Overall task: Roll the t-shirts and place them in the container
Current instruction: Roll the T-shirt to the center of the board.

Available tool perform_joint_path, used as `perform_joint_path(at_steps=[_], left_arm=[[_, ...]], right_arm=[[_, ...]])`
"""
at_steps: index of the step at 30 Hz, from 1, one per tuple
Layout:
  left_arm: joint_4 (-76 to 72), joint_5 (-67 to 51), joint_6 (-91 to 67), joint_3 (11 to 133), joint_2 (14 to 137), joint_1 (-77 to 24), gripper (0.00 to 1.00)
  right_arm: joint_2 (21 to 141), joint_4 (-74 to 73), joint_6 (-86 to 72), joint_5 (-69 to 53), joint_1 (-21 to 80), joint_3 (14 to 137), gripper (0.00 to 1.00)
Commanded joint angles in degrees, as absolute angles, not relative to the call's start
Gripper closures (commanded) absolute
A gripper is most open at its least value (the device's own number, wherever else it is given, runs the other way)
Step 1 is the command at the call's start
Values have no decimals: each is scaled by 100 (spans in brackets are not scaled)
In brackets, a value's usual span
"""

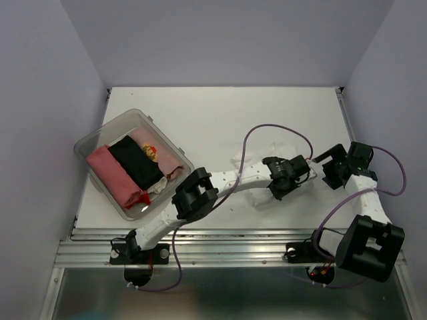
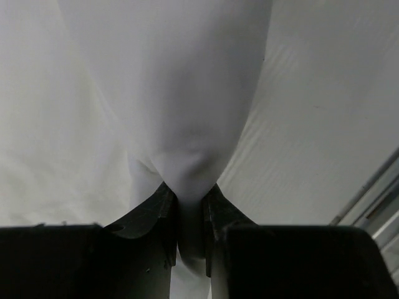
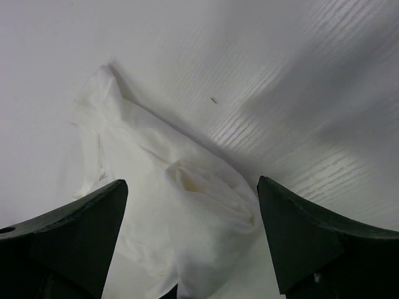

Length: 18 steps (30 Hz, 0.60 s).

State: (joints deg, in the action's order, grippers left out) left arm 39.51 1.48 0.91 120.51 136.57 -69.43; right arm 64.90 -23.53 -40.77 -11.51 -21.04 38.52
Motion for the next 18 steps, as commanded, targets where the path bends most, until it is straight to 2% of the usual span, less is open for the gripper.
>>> perform_joint_path(at_steps=[1,13,18], left_arm=[[4500,-1475,-386,12427,13385,-6724,100],[3964,-4268,-861,12059,13421,-5934,100],[3771,-4578,-949,11945,13561,-5678,100]], right_arm=[[6372,-2171,-4034,-1432,-2136,4095,10],[6328,-2232,-3859,-1564,-2136,4236,10],[6311,-2241,-3823,-1600,-2136,4271,10]])
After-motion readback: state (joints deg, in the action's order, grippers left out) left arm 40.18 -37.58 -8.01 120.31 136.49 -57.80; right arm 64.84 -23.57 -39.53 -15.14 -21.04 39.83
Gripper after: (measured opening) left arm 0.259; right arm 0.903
